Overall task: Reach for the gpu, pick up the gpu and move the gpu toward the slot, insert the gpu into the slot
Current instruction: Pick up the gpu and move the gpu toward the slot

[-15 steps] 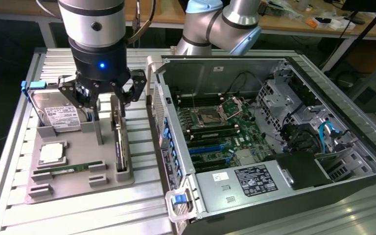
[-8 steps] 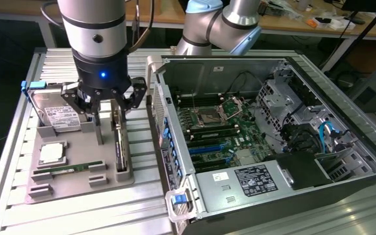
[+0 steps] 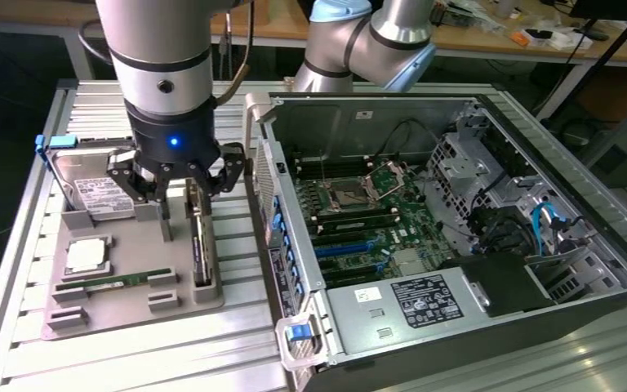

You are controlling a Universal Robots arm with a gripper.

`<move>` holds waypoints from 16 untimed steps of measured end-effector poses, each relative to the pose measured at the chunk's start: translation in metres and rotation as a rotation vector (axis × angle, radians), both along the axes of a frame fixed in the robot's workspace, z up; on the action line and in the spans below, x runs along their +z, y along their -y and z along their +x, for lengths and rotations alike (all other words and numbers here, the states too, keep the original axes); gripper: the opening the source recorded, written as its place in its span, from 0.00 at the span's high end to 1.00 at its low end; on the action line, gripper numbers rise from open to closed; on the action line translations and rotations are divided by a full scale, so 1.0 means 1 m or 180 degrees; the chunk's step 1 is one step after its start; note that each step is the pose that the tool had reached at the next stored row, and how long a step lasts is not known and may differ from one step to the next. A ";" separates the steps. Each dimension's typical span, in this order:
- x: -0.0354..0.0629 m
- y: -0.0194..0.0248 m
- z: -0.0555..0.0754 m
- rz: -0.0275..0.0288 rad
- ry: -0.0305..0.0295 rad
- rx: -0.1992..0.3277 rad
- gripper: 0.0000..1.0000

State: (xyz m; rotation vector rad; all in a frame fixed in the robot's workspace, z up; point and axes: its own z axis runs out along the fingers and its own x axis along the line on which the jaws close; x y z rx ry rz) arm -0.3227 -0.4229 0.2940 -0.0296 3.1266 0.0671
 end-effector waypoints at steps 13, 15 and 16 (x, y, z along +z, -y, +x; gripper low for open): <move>-0.0244 0.0029 0.001 0.0000 0.0000 -0.0105 0.46; -0.0292 0.0029 0.005 0.0001 0.0000 -0.0131 0.46; -0.0308 0.0029 0.005 0.0001 0.0000 -0.0139 0.46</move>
